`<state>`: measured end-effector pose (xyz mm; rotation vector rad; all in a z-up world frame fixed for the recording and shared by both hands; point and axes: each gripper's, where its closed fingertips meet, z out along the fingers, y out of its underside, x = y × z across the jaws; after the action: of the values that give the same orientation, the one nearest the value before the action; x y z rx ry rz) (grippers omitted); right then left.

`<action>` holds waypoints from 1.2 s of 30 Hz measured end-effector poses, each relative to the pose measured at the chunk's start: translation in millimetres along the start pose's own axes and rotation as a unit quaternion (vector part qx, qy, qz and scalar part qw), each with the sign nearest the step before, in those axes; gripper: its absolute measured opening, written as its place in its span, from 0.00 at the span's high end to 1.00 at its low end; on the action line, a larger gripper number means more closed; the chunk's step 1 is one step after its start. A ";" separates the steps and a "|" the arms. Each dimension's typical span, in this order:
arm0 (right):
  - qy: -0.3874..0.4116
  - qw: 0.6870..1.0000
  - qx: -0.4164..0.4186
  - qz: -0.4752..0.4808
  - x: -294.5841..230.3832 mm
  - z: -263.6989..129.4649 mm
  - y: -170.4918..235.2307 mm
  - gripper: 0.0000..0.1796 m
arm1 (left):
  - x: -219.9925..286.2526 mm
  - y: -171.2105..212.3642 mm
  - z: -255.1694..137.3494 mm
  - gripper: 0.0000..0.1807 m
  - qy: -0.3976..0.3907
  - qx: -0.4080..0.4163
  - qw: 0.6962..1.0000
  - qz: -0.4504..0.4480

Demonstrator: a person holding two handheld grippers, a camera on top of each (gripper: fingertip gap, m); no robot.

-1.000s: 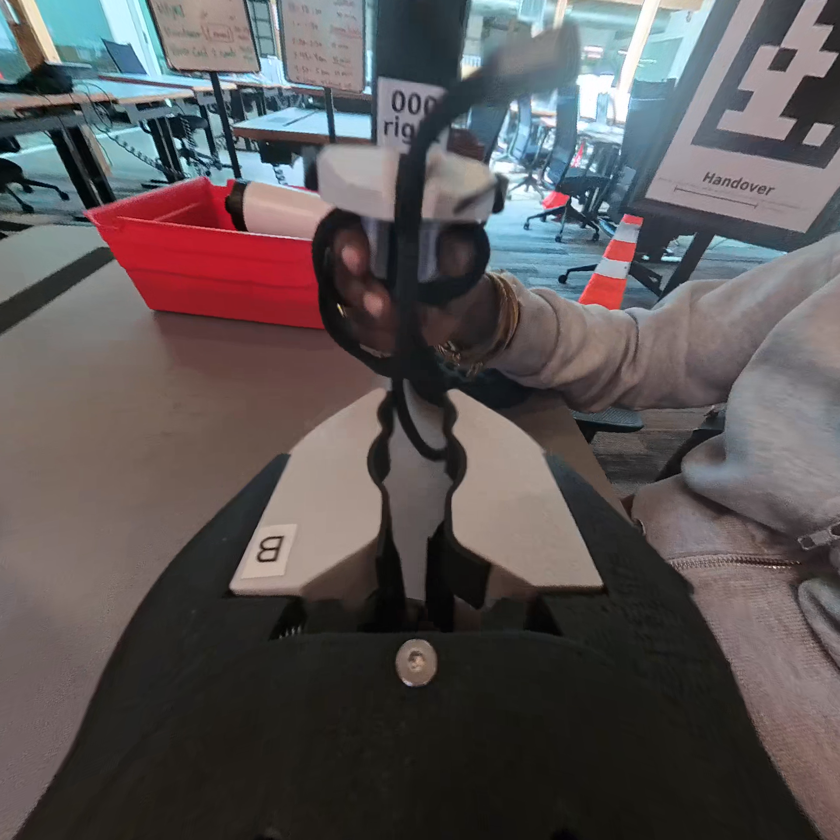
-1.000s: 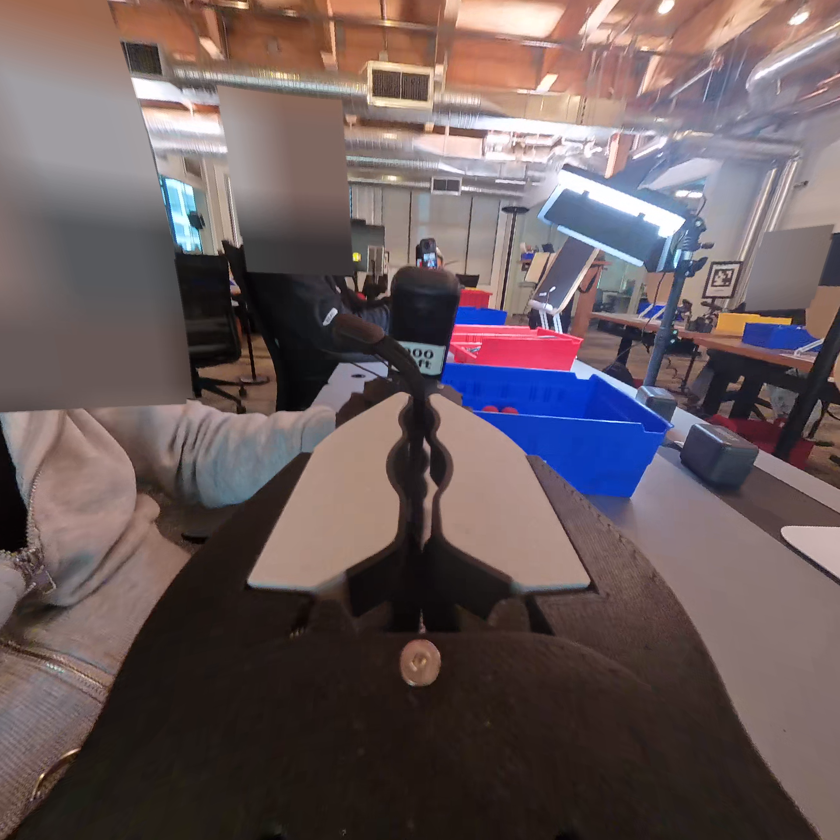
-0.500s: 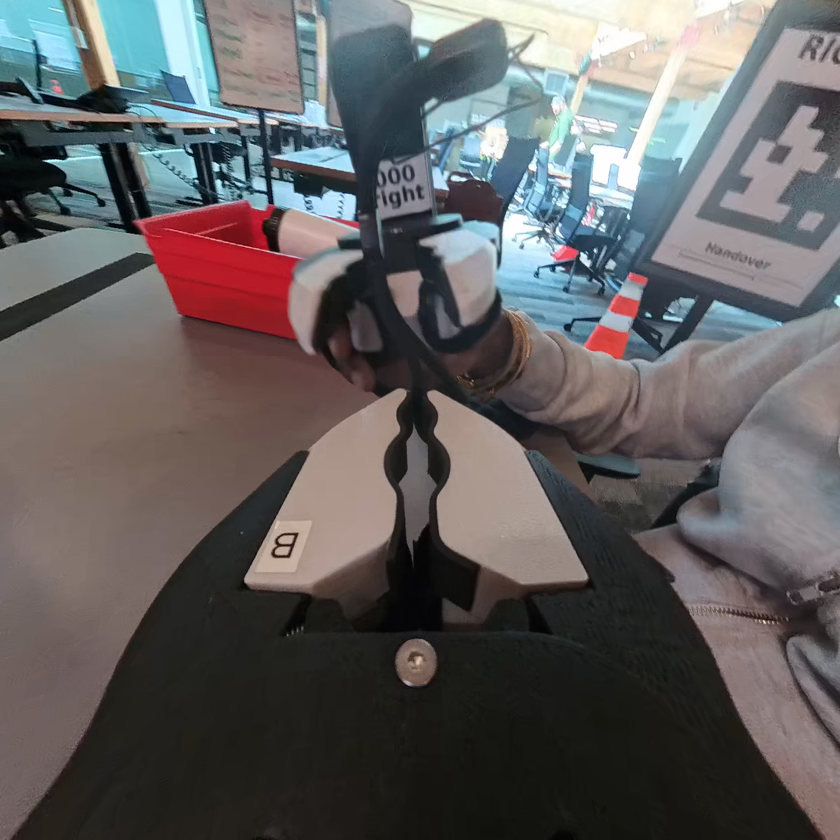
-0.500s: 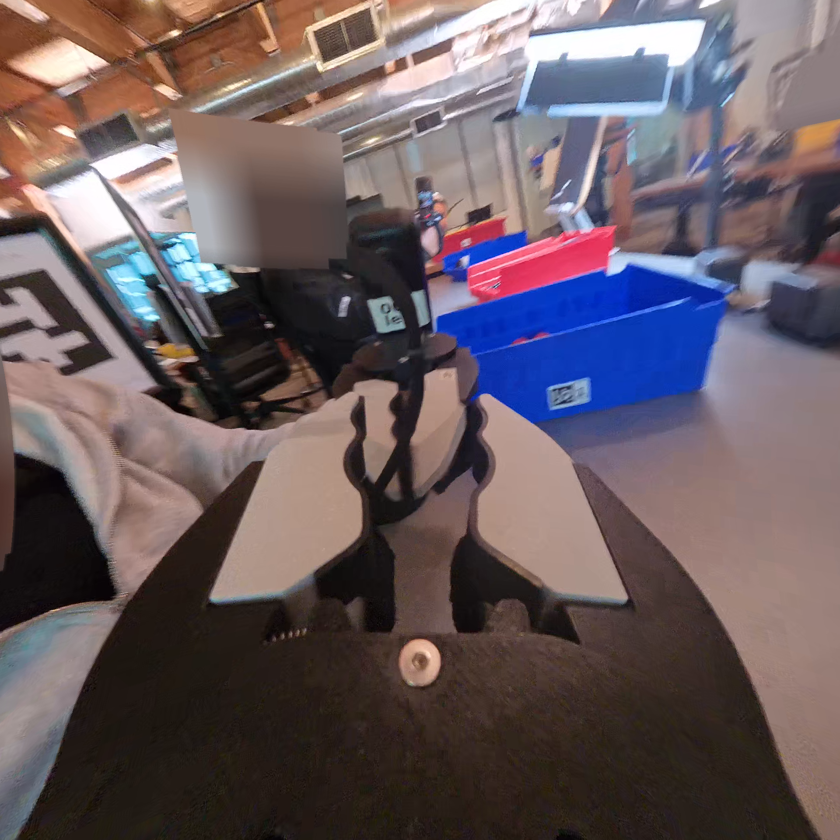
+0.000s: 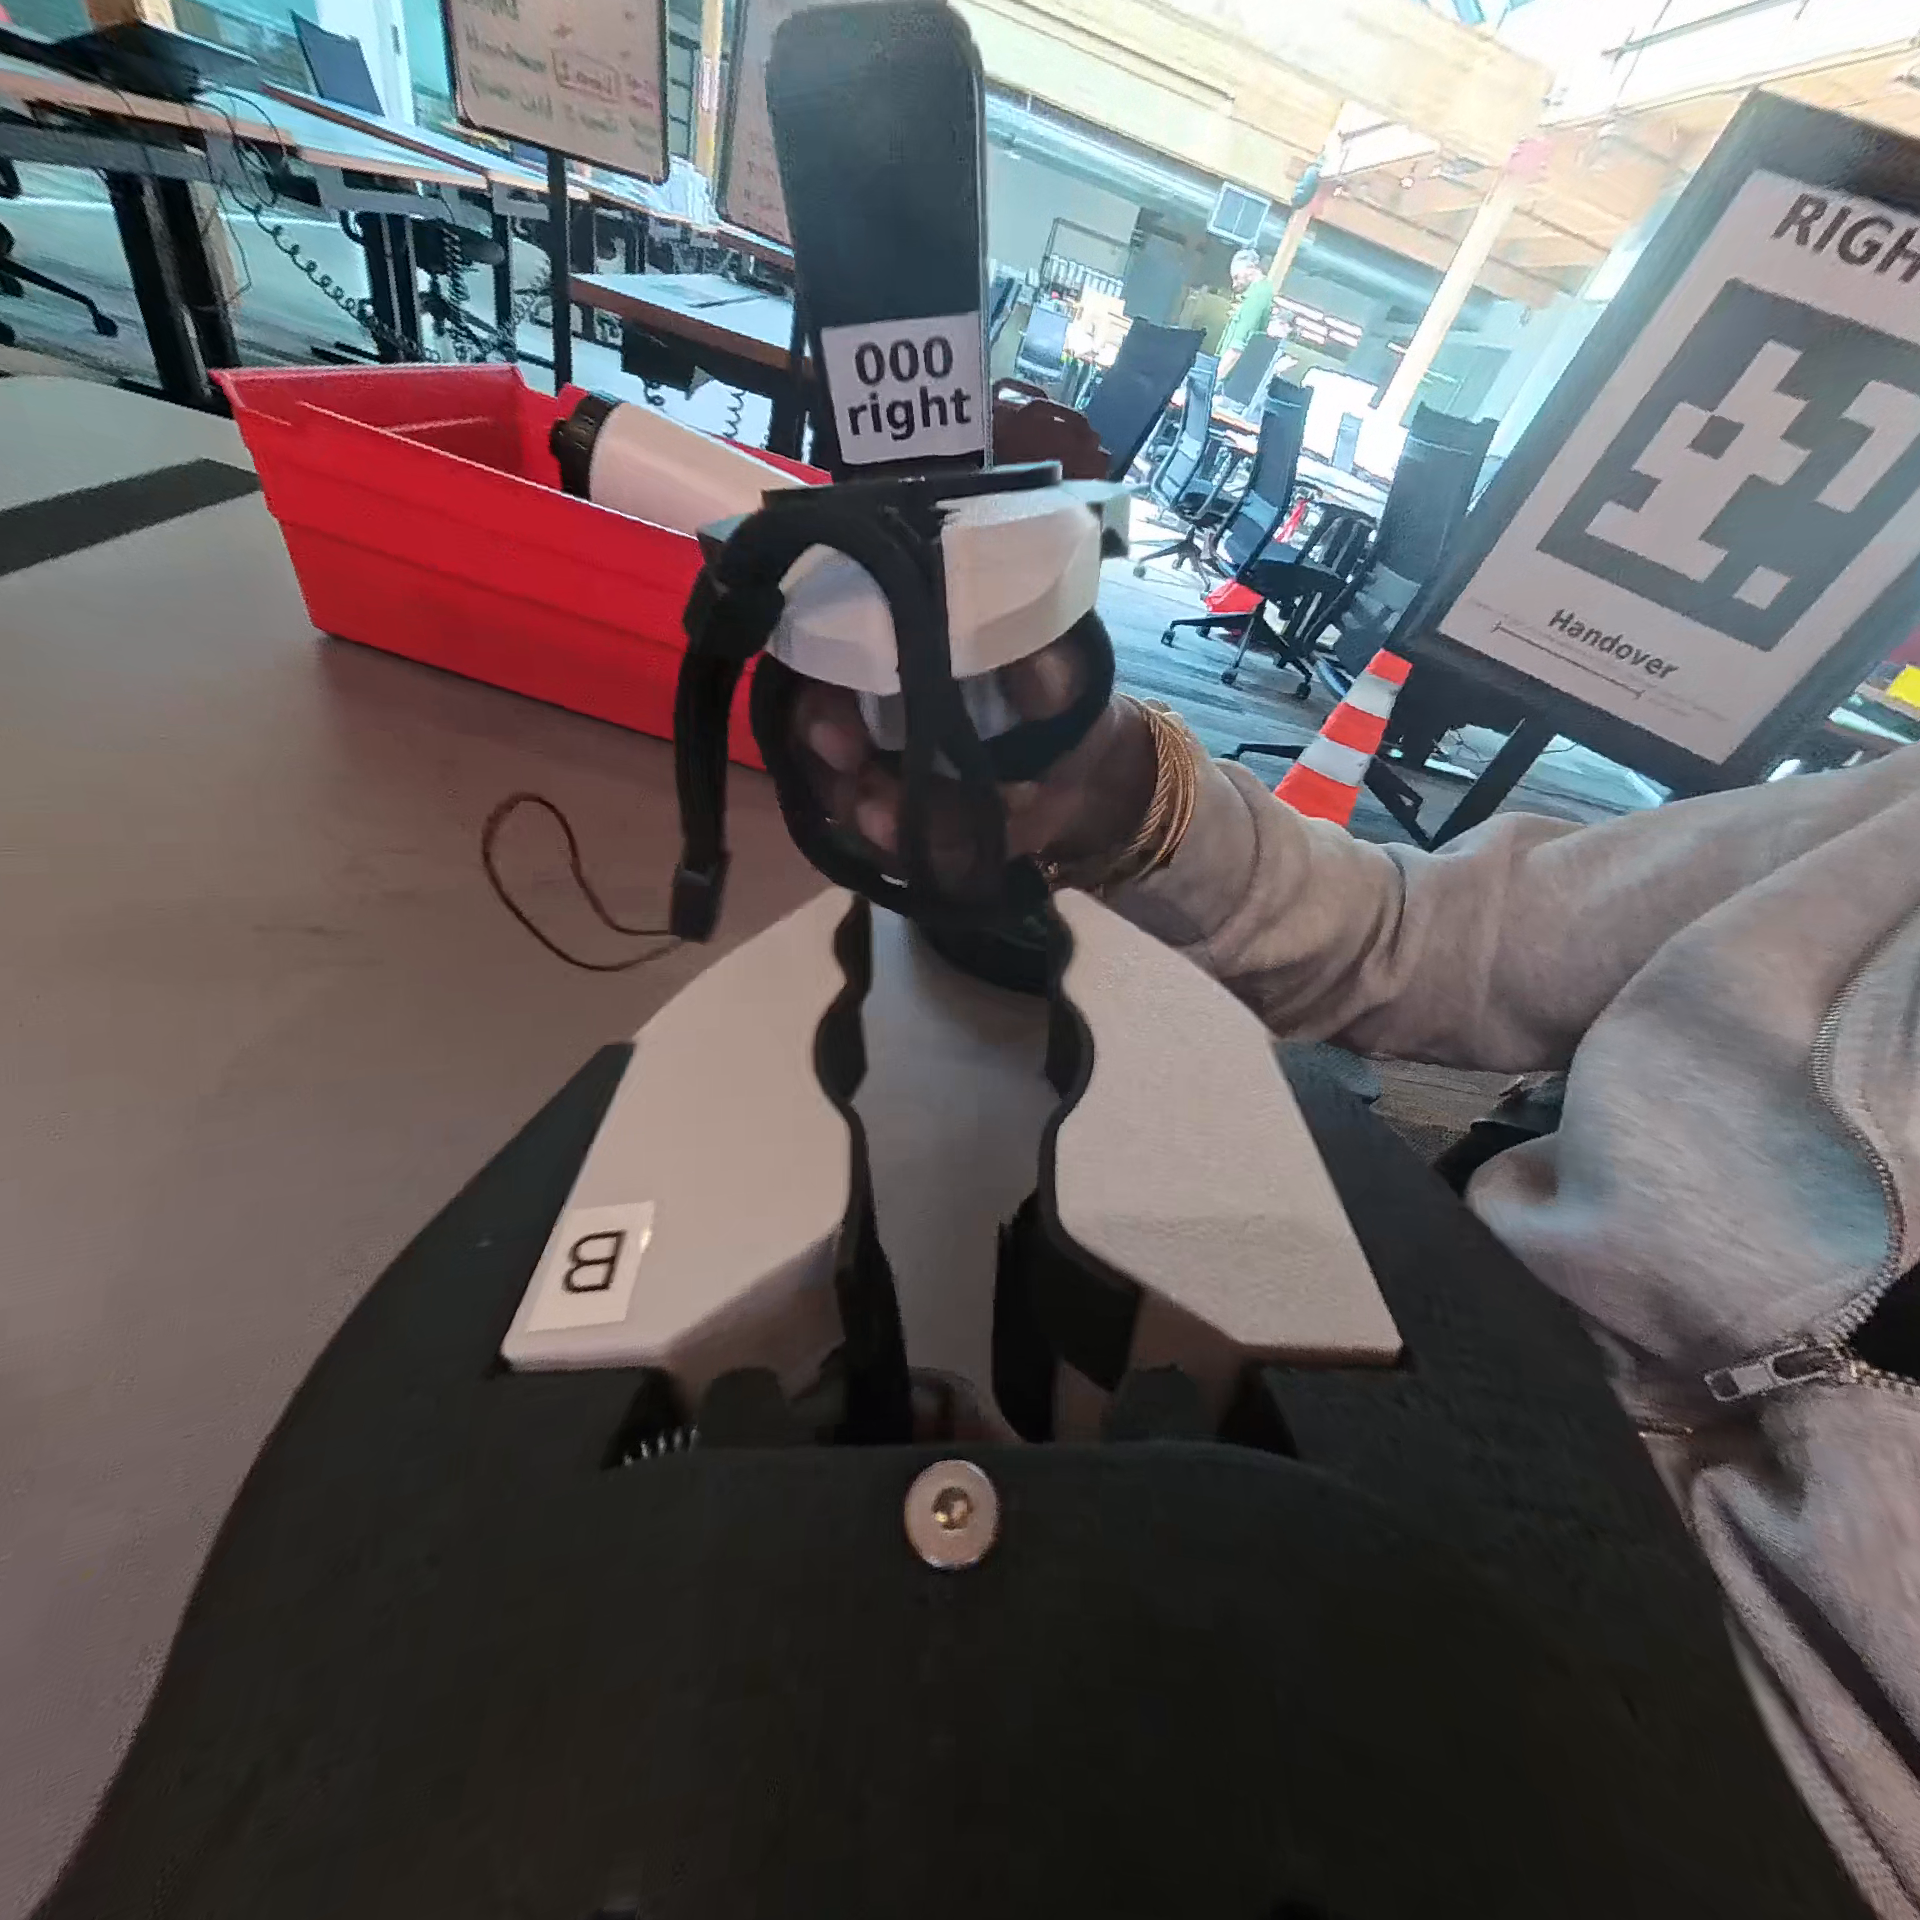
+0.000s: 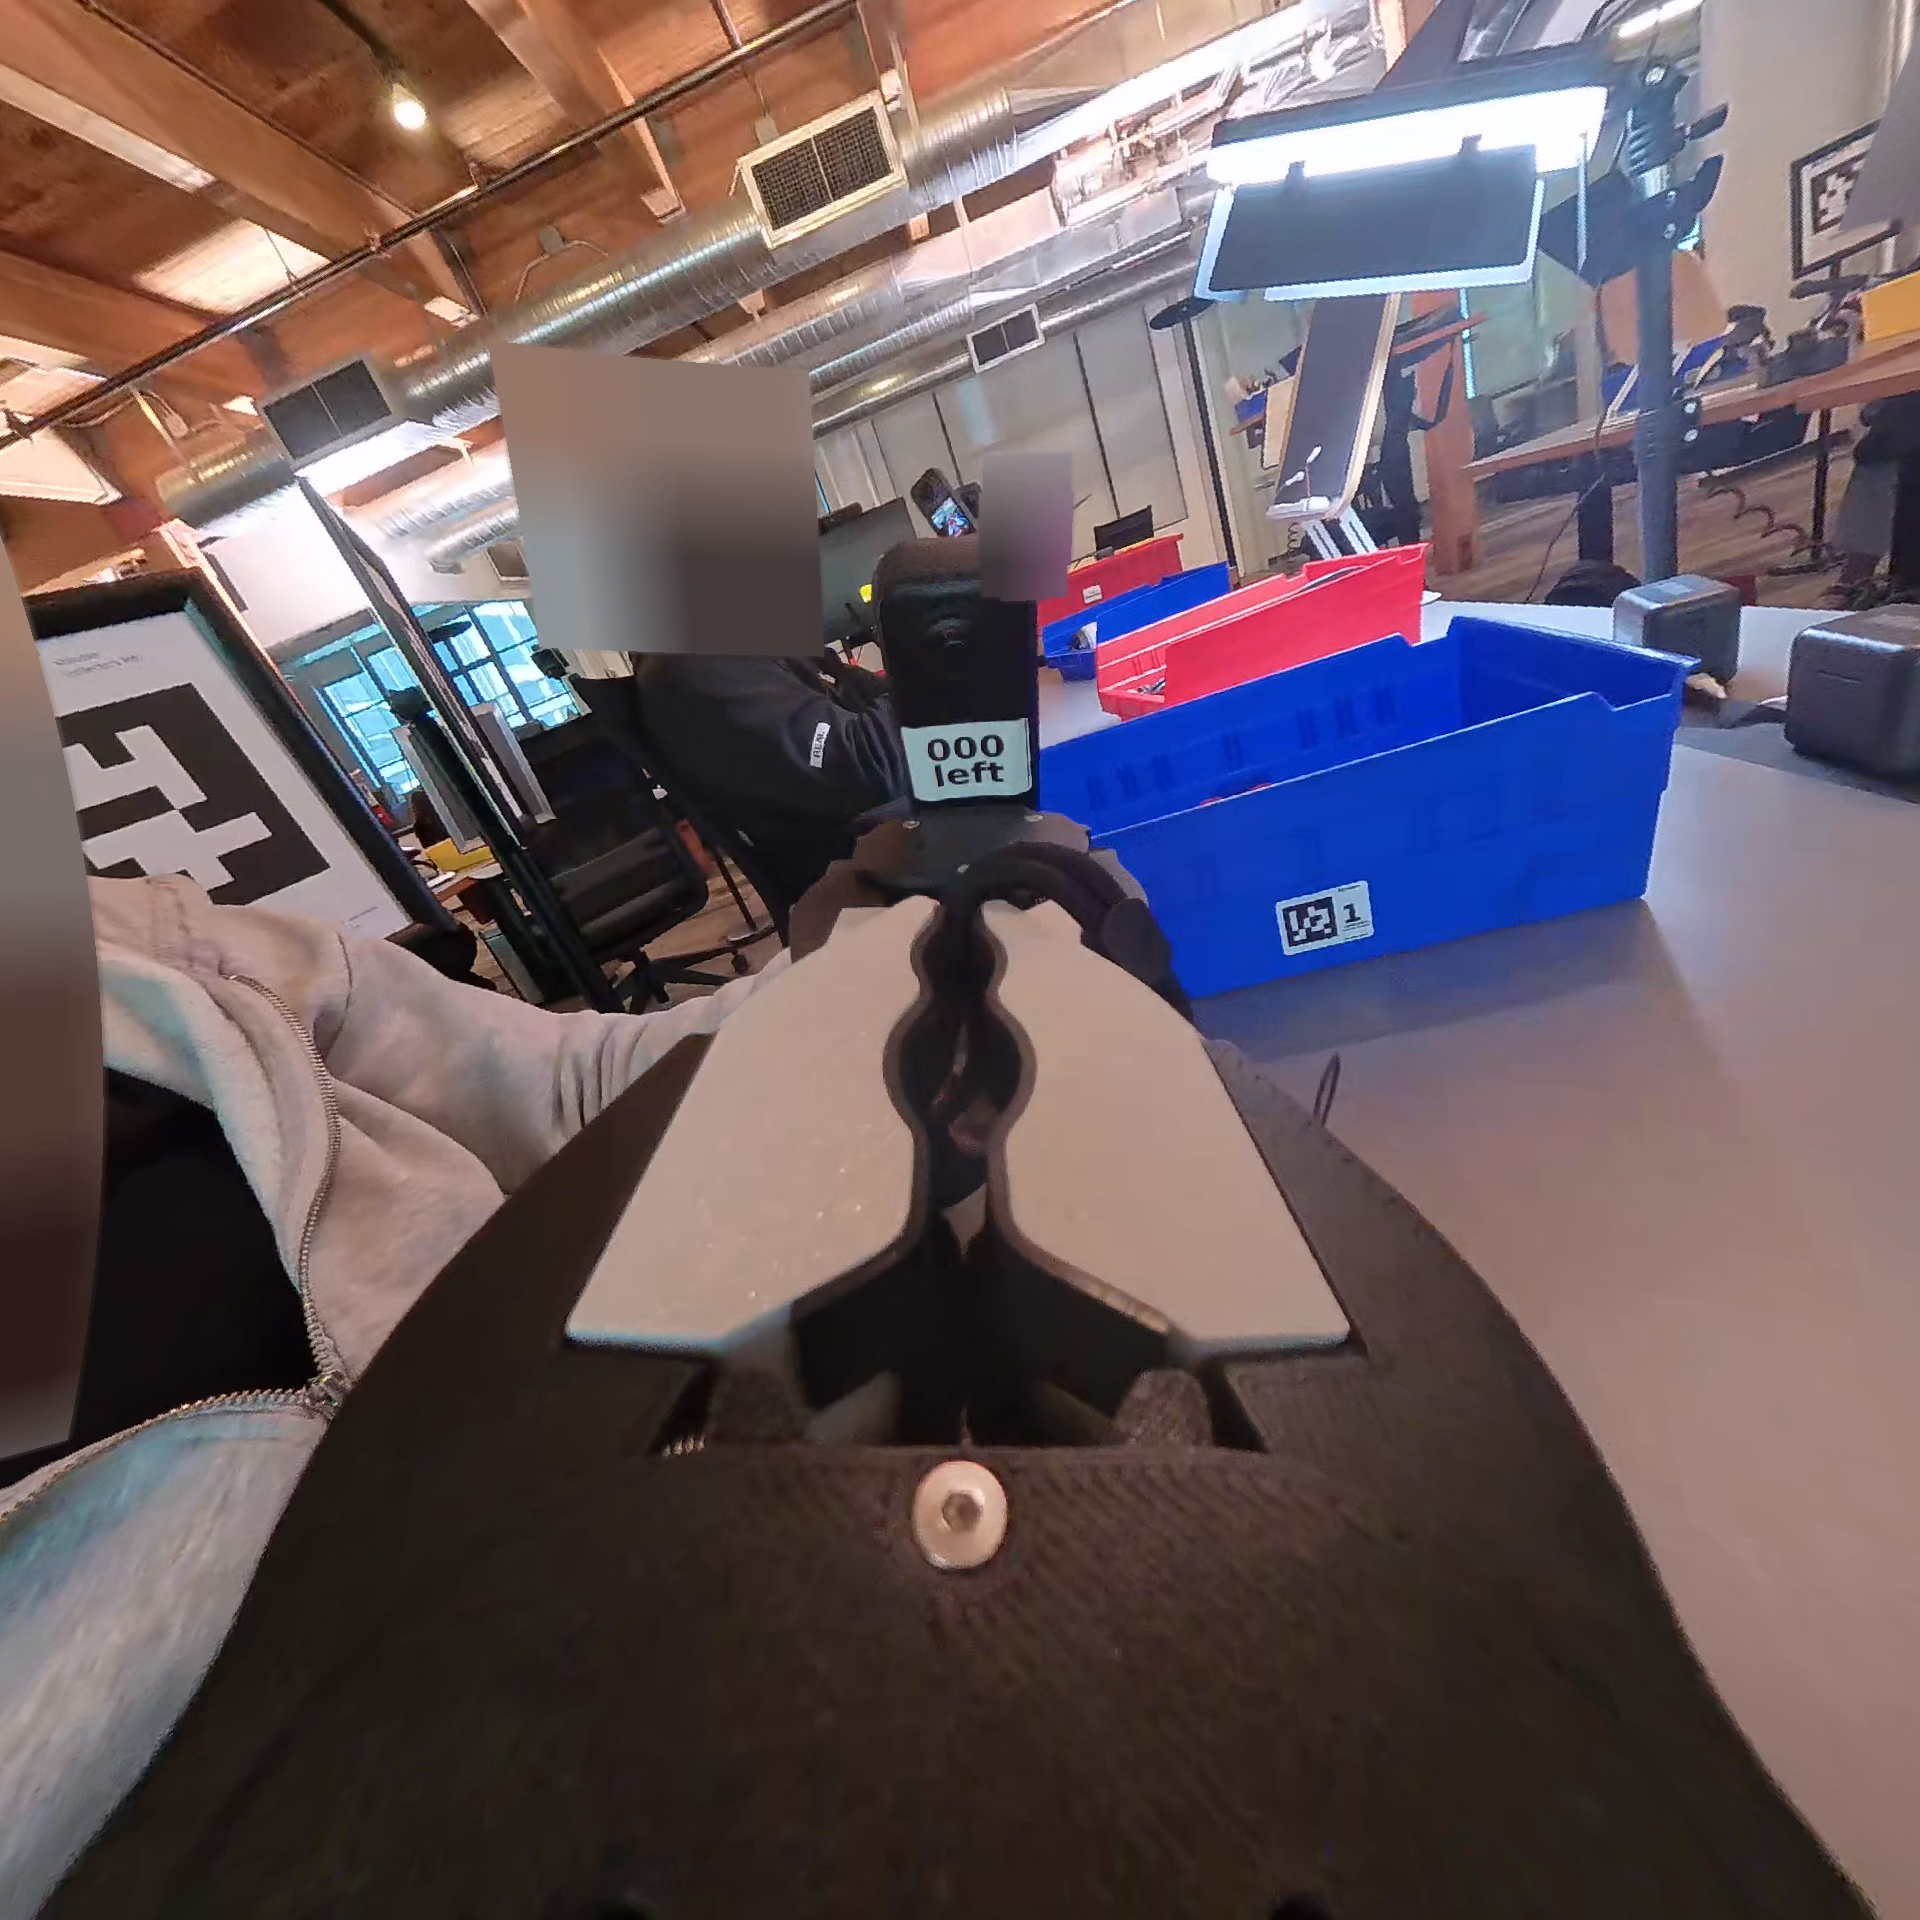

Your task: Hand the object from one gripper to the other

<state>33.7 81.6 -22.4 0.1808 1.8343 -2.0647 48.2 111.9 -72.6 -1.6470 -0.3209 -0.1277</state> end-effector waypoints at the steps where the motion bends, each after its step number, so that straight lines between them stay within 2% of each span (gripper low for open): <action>1: -0.001 1.000 -0.001 0.000 -0.4 0.7 0.6 0.98 | 1.1 0.8 1.5 0.89 0.000 -0.001 1.000 0.008; 4: -0.001 1.000 -0.003 -0.001 -0.8 1.7 1.5 0.98 | 3.1 -0.7 1.4 0.98 -0.004 0.002 1.000 0.026; 13: -0.001 1.000 0.003 0.010 0.5 -0.2 0.3 0.97 | 10.4 -6.5 -4.7 0.99 0.017 0.011 0.999 0.028; 17: -0.032 0.999 -0.025 0.015 -8.5 -2.7 2.5 0.84 | 13.8 -16.4 -13.1 0.99 0.029 0.031 0.999 0.019; 20: -0.002 0.992 -0.077 -0.102 -10.0 -9.2 7.4 0.79 | 7.8 -25.5 -25.6 0.99 0.020 0.052 0.998 0.003; 21: 0.032 0.979 -0.093 -0.177 -5.8 -11.8 7.8 0.76 | 6.6 -27.5 -29.1 0.99 0.021 0.058 0.998 -0.006; 22: 0.081 0.954 -0.105 -0.269 0.6 -14.8 5.6 0.75 | 6.0 -28.7 -31.5 0.99 0.025 0.061 0.998 -0.017; 23: 0.133 0.912 -0.113 -0.372 5.5 -18.3 1.8 0.75 | 5.8 -29.2 -32.8 0.99 0.030 0.064 0.997 -0.028; 25: 0.207 0.792 -0.124 -0.561 4.3 -21.5 -3.4 0.79 | 6.5 -27.6 -32.3 0.99 0.040 0.061 0.996 -0.044; 26: 0.225 0.736 -0.124 -0.626 0.6 -19.4 -3.3 0.80 | 7.5 -25.0 -30.7 0.99 0.045 0.053 0.996 -0.051; 27: 0.231 0.699 -0.131 -0.663 -1.6 -15.5 0.4 0.80 | 8.8 -21.3 -28.4 0.99 0.050 0.041 0.996 -0.055; 28: 0.229 0.684 -0.146 -0.677 -1.1 -10.6 6.7 0.80 | 10.2 -17.1 -25.9 0.99 0.054 0.028 0.996 -0.058; 31: 0.210 0.676 -0.178 -0.684 2.8 0.2 23.5 0.81 | 19.2 -8.7 -20.2 0.99 0.081 0.001 0.995 -0.066; 33: 0.213 0.661 -0.186 -0.695 5.5 2.0 27.0 0.86 | 25.0 -2.3 -18.1 0.99 0.096 -0.022 0.993 -0.070; 35: 0.207 0.664 -0.188 -0.693 5.7 4.2 30.1 0.91 | 27.4 4.7 -15.8 0.98 0.101 -0.044 0.991 -0.070; 36: 0.206 0.667 -0.188 -0.691 5.4 4.8 30.6 0.97 | 27.0 7.3 -14.6 0.98 0.099 -0.052 0.991 -0.072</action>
<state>40.3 73.3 -52.0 -1.4152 3.1838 -2.3426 77.6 100.4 -70.7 -1.6981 -0.2856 -0.4199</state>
